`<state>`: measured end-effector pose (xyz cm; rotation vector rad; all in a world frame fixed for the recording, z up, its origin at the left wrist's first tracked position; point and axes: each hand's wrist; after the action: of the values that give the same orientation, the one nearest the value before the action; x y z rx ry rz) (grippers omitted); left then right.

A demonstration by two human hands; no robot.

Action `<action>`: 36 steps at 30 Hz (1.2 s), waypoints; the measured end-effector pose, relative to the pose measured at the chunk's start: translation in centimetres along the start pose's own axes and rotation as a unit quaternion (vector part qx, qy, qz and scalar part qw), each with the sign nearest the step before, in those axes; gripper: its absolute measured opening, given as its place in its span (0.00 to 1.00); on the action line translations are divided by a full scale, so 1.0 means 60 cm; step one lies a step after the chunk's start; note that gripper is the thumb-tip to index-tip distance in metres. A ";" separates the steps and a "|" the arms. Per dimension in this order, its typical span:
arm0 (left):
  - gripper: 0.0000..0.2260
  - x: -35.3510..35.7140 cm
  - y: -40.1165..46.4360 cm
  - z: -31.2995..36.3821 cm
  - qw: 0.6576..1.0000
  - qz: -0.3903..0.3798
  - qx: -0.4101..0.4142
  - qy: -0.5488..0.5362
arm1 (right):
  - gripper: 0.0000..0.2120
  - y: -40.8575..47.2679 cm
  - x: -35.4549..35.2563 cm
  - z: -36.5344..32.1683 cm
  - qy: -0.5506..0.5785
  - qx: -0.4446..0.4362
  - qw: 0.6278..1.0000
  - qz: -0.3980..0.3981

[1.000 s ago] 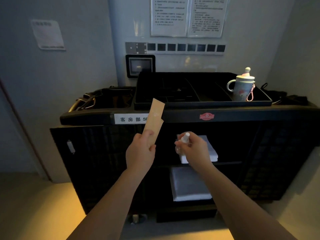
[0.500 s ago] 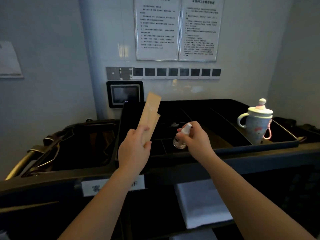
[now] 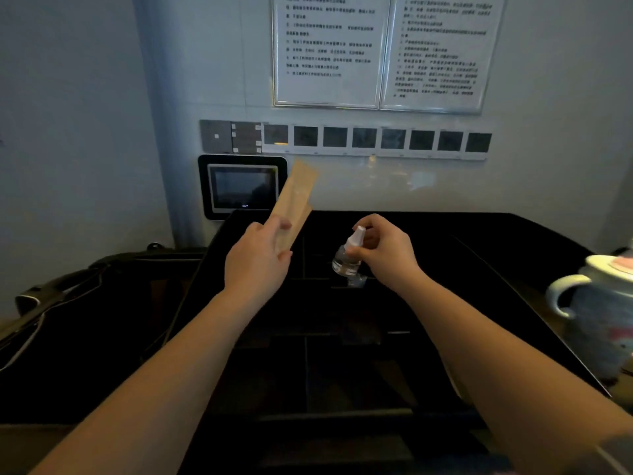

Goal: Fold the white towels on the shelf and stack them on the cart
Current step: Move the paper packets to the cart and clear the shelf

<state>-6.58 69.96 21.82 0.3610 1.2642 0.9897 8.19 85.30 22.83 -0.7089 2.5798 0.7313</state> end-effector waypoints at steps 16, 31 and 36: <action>0.18 0.036 0.041 -0.103 0.995 -0.101 0.009 0.012 | 0.11 0.151 0.152 0.092 -0.154 0.079 0.972 -0.158; 0.20 0.015 0.045 -0.102 0.993 -0.089 0.073 -0.039 | 0.34 0.125 0.116 0.006 0.074 0.089 0.985 -0.128; 0.20 0.020 0.039 -0.065 0.983 -0.065 0.124 -0.120 | 0.35 0.084 0.121 -0.024 0.457 0.196 0.837 -0.229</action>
<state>-11.14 71.11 21.50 0.5664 1.1760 0.6566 -0.80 85.58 22.54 -1.7561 2.9458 -0.4151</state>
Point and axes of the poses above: each hand's wrist, its own y-axis towards the middle knuckle, its own x-axis out of the palm, z = x × y, and after that the axes turned 9 degrees about x, right-handed
